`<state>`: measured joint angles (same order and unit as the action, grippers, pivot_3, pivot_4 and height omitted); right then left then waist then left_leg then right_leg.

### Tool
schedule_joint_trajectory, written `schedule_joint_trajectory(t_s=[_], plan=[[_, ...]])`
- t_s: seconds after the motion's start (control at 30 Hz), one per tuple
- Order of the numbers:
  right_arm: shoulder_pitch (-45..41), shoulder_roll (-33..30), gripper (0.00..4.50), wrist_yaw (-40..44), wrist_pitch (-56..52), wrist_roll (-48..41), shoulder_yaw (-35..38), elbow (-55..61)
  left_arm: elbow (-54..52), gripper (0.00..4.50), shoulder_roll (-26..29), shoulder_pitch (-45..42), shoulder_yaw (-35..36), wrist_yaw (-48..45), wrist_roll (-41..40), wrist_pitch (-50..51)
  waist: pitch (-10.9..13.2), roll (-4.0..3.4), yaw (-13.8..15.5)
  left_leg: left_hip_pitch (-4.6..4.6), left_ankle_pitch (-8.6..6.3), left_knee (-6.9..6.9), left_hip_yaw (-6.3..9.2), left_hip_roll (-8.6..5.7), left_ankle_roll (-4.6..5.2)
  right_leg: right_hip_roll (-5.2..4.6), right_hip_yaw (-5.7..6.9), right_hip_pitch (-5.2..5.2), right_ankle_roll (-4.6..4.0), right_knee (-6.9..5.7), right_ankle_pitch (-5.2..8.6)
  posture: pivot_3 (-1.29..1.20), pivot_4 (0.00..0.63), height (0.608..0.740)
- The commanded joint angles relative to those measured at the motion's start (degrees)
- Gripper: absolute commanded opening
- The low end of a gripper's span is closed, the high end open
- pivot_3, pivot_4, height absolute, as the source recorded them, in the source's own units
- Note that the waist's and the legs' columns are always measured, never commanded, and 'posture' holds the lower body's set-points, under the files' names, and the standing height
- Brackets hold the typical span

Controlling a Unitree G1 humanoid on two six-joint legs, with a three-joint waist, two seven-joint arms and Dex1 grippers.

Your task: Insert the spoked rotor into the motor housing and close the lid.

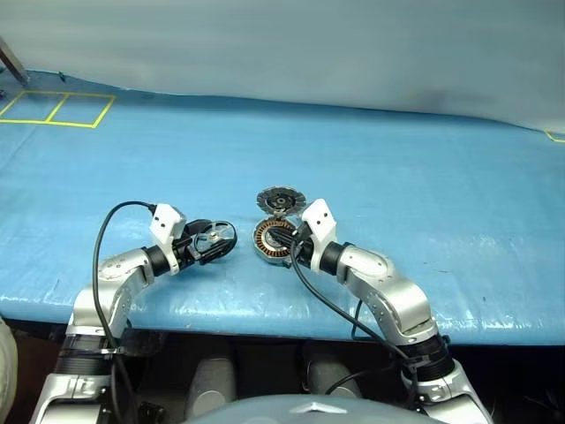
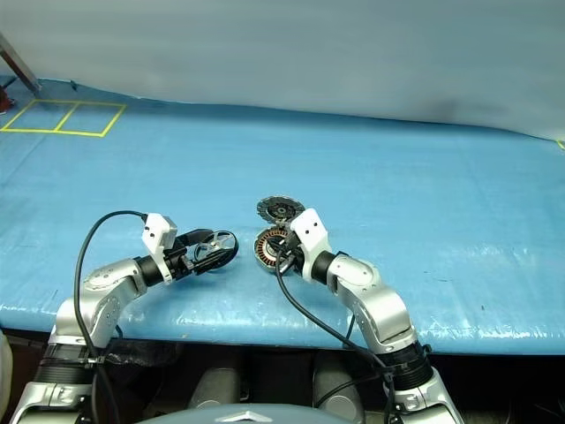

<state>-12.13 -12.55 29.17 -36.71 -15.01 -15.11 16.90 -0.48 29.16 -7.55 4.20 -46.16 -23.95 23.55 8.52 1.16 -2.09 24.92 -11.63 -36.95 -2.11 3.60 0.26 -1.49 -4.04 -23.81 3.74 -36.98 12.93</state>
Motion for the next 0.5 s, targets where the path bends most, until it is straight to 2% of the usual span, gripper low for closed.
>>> schedule_joint_trajectory(t_s=[0.03, 0.5], plan=[[-0.2, 0.2, 0.05, 0.1, 1.2, -0.4, 0.2, 2.0, -3.2, 4.5, 0.0, -0.4, 1.3, 0.2, -1.0, -0.9, 0.0, 0.0, 0.0, 0.0, 0.0, 0.0, 0.0, 0.0, 0.0, 0.0, 0.0, 0.0, 0.0, 0.0, 0.0, 0.0, 0.15, 0.74], [0.0, 0.2, 0.05, -0.6, 1.3, -0.3, 0.4, 1.7, -3.6, 4.5, 1.3, 0.1, 0.0, 2.1, -1.0, 7.1, 0.0, 0.0, 0.0, 0.0, 0.0, -0.01, 0.0, -0.01, 0.0, 0.0, 0.0, 0.01, 0.03, 0.0, 0.02, 0.0, 0.15, 0.74]])
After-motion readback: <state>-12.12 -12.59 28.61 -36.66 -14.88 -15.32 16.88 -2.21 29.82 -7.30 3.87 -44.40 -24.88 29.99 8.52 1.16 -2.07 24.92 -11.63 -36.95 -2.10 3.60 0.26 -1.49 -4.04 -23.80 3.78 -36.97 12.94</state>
